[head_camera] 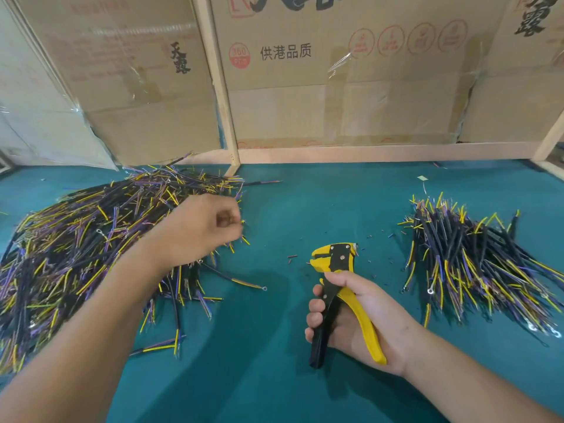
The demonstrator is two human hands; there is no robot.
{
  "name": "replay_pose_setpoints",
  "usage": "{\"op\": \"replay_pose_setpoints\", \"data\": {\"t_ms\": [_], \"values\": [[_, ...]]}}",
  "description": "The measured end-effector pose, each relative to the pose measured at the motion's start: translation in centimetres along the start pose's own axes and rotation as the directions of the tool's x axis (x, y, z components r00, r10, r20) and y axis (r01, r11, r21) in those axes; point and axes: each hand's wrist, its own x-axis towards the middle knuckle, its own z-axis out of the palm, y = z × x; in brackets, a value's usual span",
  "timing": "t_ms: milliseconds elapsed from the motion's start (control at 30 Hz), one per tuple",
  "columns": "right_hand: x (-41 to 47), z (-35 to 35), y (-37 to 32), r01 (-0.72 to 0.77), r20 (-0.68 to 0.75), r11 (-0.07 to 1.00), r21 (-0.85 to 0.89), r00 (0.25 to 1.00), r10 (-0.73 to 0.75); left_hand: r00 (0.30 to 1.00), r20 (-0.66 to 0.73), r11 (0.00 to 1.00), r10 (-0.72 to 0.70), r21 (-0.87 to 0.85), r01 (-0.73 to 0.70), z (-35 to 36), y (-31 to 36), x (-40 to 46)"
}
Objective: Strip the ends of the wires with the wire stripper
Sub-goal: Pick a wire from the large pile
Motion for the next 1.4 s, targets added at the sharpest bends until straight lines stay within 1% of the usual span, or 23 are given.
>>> {"op": "replay_pose_setpoints", "data": {"t_ms": [67, 133, 167, 267, 333, 400, 433, 500, 567, 600, 667, 700, 733, 767, 800, 867, 933, 1000, 1033, 1100, 1167, 1200, 1400], "values": [[-0.1, 0.3, 0.0, 0.001, -0.003, 1.000, -0.005, 1.000, -0.001, 1.000, -0.021, 0.941, 0.014, -0.338, -0.020, 1.7, 1.6, -0.2], [-0.2, 0.4, 0.0, 0.010, -0.013, 1.000, -0.012, 1.000, -0.010, 0.997, -0.074, 0.897, -0.015, -0.442, -0.019, 4.0, 2.4, -0.4], [-0.3, 0.5, 0.0, 0.011, -0.016, 1.000, -0.016, 1.000, -0.011, 0.989, -0.141, 0.878, -0.047, -0.477, -0.026, 4.8, 2.5, -0.5], [-0.3, 0.4, 0.0, 0.010, -0.008, 1.000, -0.017, 1.000, -0.010, 0.906, -0.386, 0.765, -0.175, -0.633, -0.122, 5.3, 2.6, -0.6], [-0.3, 0.3, 0.0, 0.008, 0.003, 1.000, -0.011, 1.000, -0.008, 0.847, -0.470, 0.616, -0.248, -0.751, -0.237, 4.8, 2.9, -0.8], [-0.2, 0.2, 0.0, 0.007, 0.010, 1.000, -0.012, 1.000, -0.007, 0.843, -0.459, 0.392, -0.281, -0.856, -0.336, 4.4, 2.8, -0.9], [-0.1, 0.2, 0.0, 0.007, 0.011, 1.000, -0.014, 1.000, -0.007, 0.846, -0.448, 0.317, -0.289, -0.879, -0.357, 4.4, 2.6, -0.9], [0.1, 0.1, 0.0, 0.013, 0.002, 1.000, -0.013, 1.000, -0.013, 0.855, -0.404, 0.270, -0.324, -0.906, -0.326, 4.7, 2.0, -0.8], [0.2, 0.0, 0.0, 0.015, -0.007, 1.000, -0.013, 1.000, -0.015, 0.862, -0.338, 0.309, -0.378, -0.924, -0.226, 5.5, 1.2, -0.8], [0.2, 0.0, 0.0, 0.015, -0.006, 1.000, -0.013, 1.000, -0.015, 0.859, -0.306, 0.359, -0.410, -0.920, -0.157, 5.8, 0.8, -0.8], [0.3, 0.0, 0.0, 0.015, -0.001, 1.000, -0.009, 1.000, -0.015, 0.830, -0.275, 0.529, -0.486, -0.848, 0.029, 6.1, -0.4, -0.6], [0.3, -0.1, 0.1, 0.016, -0.001, 1.000, -0.006, 1.000, -0.016, 0.811, -0.284, 0.642, -0.511, -0.754, 0.140, 6.1, -1.1, -0.6], [0.3, -0.2, 0.1, 0.016, -0.002, 1.000, -0.003, 1.000, -0.016, 0.798, -0.305, 0.751, -0.520, -0.609, 0.256, 6.0, -1.9, -0.7], [0.3, -0.2, 0.1, 0.015, -0.003, 1.000, -0.003, 1.000, -0.015, 0.794, -0.319, 0.824, -0.518, -0.436, 0.362, 5.9, -2.6, -0.9], [0.3, -0.2, 0.1, 0.016, -0.001, 1.000, -0.004, 1.000, -0.016, 0.791, -0.321, 0.851, -0.521, -0.269, 0.452, 5.7, -3.0, -1.2], [0.5, -0.3, 0.1, 0.019, 0.007, 1.000, -0.001, 1.000, -0.019, 0.784, -0.344, 0.838, -0.517, -0.016, 0.546, 5.6, -3.3, -1.7], [0.6, -0.5, 0.1, 0.019, 0.010, 1.000, 0.006, 1.000, -0.019, 0.805, -0.440, 0.847, -0.397, 0.162, 0.506, 5.7, -3.0, -1.8], [0.7, -0.7, 0.1, 0.014, 0.030, 1.000, 0.008, 0.999, -0.015, 0.859, -0.470, 0.903, -0.203, 0.248, 0.350, 6.0, -2.1, -1.6], [0.7, -0.8, 0.2, 0.013, 0.044, 1.000, 0.004, 0.999, -0.013, 0.898, -0.423, 0.933, -0.121, 0.260, 0.248, 6.3, -1.6, -1.5], [0.9, -0.9, 0.2, 0.016, 0.061, 1.000, -0.003, 0.998, -0.016, 0.981, -0.191, 0.948, -0.040, 0.304, 0.098, 7.4, -0.7, -1.3], [1.2, -1.1, 0.2, 0.012, 0.059, 1.000, -0.006, 0.998, -0.011, 0.998, 0.044, 0.913, -0.044, 0.407, 0.022, 8.8, -0.3, -1.1], [1.3, -1.2, 0.2, 0.008, 0.059, 1.000, -0.006, 0.998, -0.007, 0.994, 0.089, 0.907, -0.059, 0.422, 0.016, 9.3, -0.3, -1.0], [1.7, -1.6, 0.1, -0.005, 0.074, 1.000, 0.006, 0.997, 0.005, 0.998, -0.066, 0.909, -0.014, 0.415, 0.040, 9.4, 0.6, -0.7]]}}
